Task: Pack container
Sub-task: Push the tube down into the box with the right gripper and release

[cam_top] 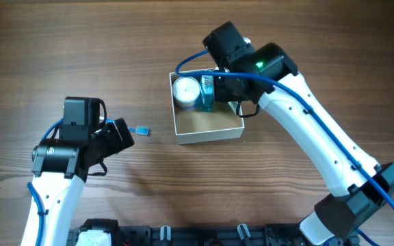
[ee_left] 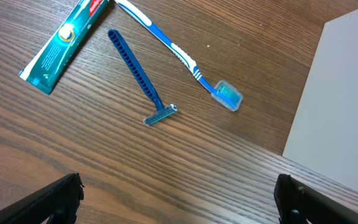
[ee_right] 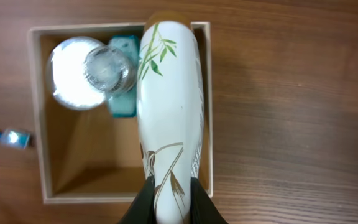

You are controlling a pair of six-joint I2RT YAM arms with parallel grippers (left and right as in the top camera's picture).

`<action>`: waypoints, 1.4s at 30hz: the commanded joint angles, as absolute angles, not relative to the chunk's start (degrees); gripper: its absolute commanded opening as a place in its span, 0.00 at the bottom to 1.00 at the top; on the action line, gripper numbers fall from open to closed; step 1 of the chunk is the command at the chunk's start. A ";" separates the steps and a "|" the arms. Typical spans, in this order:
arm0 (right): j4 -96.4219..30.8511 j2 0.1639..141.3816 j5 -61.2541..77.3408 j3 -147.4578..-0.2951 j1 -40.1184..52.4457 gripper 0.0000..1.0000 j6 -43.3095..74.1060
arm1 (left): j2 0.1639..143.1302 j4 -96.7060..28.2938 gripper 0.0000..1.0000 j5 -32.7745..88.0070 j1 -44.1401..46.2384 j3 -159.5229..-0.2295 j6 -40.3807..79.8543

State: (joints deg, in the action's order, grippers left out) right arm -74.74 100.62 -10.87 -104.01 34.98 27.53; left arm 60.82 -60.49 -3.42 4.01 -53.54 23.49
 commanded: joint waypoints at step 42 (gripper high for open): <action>-84.95 99.00 -8.45 -106.28 34.85 0.28 17.96 | 60.82 -60.99 1.00 -4.19 3.75 -54.61 24.43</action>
State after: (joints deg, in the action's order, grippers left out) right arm -85.03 100.62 -8.80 -104.47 34.92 18.61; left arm 60.82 -60.71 -3.42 4.01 -53.54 23.49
